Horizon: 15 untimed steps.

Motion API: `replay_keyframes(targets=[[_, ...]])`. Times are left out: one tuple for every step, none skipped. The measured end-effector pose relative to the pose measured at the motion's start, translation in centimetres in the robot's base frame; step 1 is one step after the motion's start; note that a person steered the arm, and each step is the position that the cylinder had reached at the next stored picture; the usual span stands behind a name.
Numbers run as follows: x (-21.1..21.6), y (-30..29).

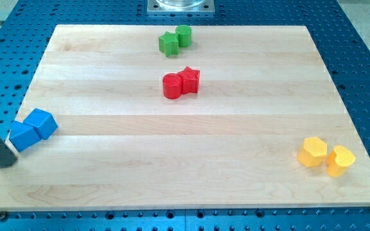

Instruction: Move the blue cube to the bottom right of the green circle

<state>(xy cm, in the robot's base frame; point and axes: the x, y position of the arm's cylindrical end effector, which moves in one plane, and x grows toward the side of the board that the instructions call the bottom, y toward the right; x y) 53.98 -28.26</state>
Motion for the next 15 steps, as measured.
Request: replay_keyframes(targets=[[-4.7,3.2],[-8.9,6.6],[-13.9,9.9],[-19.9,11.7],[-22.8,8.7],[-23.8,14.0],[-22.4,8.0],[-21.5,14.9],[-21.6,16.0],[-18.0,13.7],[-19.0,18.7],[-22.7,21.2],[-23.9,22.0],[-21.3,21.5],[-20.9,22.9]])
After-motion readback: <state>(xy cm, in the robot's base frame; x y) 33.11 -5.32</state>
